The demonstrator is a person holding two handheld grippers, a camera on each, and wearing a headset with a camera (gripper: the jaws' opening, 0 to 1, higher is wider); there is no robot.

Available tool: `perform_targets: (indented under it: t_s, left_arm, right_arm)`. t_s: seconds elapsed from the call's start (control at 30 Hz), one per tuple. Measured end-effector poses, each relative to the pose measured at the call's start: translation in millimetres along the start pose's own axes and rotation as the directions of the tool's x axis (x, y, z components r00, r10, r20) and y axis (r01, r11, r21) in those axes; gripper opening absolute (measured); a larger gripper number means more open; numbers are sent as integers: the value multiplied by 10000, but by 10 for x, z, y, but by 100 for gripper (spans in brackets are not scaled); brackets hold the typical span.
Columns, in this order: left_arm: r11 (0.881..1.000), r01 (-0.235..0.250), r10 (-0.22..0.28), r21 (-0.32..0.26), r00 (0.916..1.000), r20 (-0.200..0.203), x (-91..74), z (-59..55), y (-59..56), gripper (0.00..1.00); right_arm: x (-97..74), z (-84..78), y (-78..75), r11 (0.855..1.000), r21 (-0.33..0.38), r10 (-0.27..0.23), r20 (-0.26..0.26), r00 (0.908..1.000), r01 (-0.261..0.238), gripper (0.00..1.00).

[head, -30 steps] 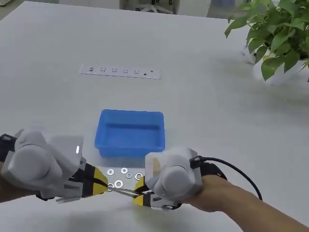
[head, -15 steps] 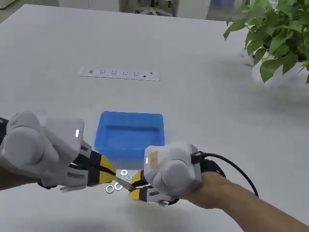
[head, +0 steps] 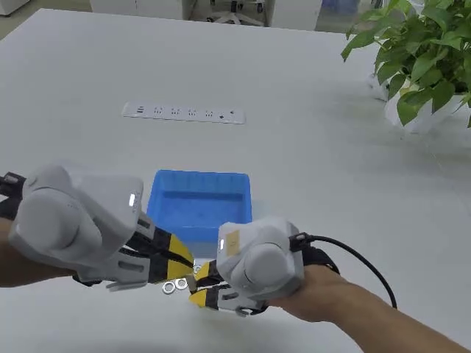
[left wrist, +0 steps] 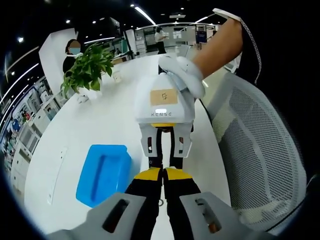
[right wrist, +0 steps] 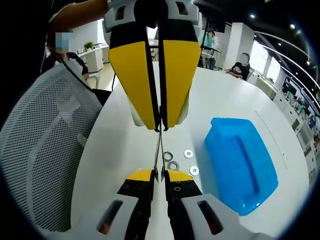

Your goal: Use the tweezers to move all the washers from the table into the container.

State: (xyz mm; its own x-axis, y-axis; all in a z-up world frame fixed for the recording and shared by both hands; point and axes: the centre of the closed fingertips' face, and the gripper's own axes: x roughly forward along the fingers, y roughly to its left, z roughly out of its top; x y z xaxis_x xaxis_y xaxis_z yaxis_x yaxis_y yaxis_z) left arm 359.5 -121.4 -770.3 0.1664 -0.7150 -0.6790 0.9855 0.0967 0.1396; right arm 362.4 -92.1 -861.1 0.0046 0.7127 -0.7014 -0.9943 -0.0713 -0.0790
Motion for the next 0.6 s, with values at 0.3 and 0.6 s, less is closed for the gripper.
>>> perform_targets:
  t_s: [0.3, 0.6]
  left_arm:
    - [9997, 147, -148, 208, 9999, 44, 57, 10, -28, 6]
    - [9998, 114, -117, 162, 9997, 217, 91, -7, 4, 8]
  right_arm:
    - [0, -45, 31, 10000, 45, 30, 13, 10000, -30, 10]
    - [-2, -47, 30, 10000, -20, 53, -16, 10000, -53, 10]
